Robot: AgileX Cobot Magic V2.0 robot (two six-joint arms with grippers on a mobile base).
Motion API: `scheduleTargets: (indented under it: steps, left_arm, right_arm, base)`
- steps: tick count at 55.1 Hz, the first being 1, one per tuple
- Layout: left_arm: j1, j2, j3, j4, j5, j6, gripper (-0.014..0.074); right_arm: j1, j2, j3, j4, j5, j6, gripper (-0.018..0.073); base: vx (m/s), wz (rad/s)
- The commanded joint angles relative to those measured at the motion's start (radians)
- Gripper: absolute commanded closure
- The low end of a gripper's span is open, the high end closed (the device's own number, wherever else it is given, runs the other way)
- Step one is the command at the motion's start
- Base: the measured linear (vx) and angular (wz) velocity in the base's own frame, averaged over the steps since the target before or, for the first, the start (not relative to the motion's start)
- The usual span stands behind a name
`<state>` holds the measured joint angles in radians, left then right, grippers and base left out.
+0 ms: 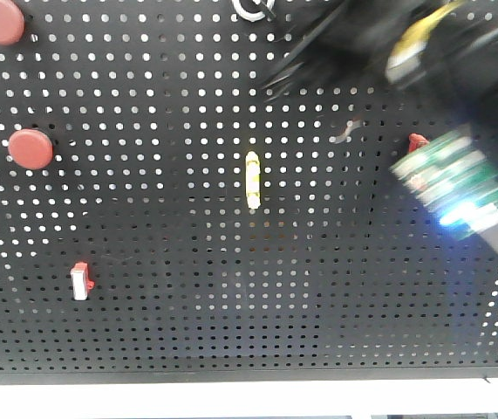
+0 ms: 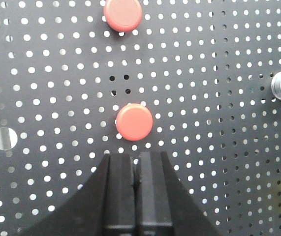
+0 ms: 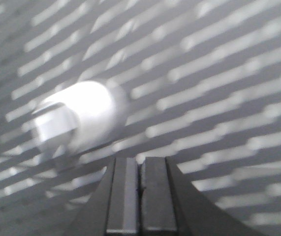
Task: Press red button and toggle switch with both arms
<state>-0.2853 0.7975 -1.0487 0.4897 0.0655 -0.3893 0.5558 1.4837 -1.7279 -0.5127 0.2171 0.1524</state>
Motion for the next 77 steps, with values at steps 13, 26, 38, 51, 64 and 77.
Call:
scheduleTargets:
  steps: [13, 26, 38, 51, 64, 77]
  left_arm:
    - [-0.002, -0.007, -0.024, 0.001, -0.081, -0.004, 0.0594]
    - [-0.002, -0.007, -0.024, 0.001, -0.081, -0.004, 0.0594]
    - [-0.002, -0.007, -0.024, 0.001, -0.081, -0.004, 0.0594]
    - [-0.002, -0.007, -0.024, 0.0, -0.078, -0.004, 0.0594]
    - [-0.002, -0.007, -0.024, -0.001, -0.077, -0.004, 0.0594]
    - [0.001, -0.011, 0.006, -0.011, -0.078, 0.009, 0.0594]
  right_arm:
    - [0.106, -0.072, -0.027, -0.012, -0.025, -0.045, 0.0559]
    - [0.119, -0.167, -0.007, 0.009, 0.169, -0.092, 0.0559]
    - [0.111, -0.274, 0.179, -0.008, 0.067, -0.078, 0.0559]
    - [0.111, -0.27, 0.206, -0.008, 0.057, -0.078, 0.0559]
    - [0.111, -0.269, 0.206, -0.008, 0.063, -0.078, 0.0559]
    - [0.111, -0.269, 0.206, -0.008, 0.064, -0.078, 0.0559]
  base:
    - [0.0, 0.0]
    - [0.0, 0.0]
    - [0.0, 0.0]
    - [0.0, 0.0]
    - [0.0, 0.0]
    - [0.0, 0.0]
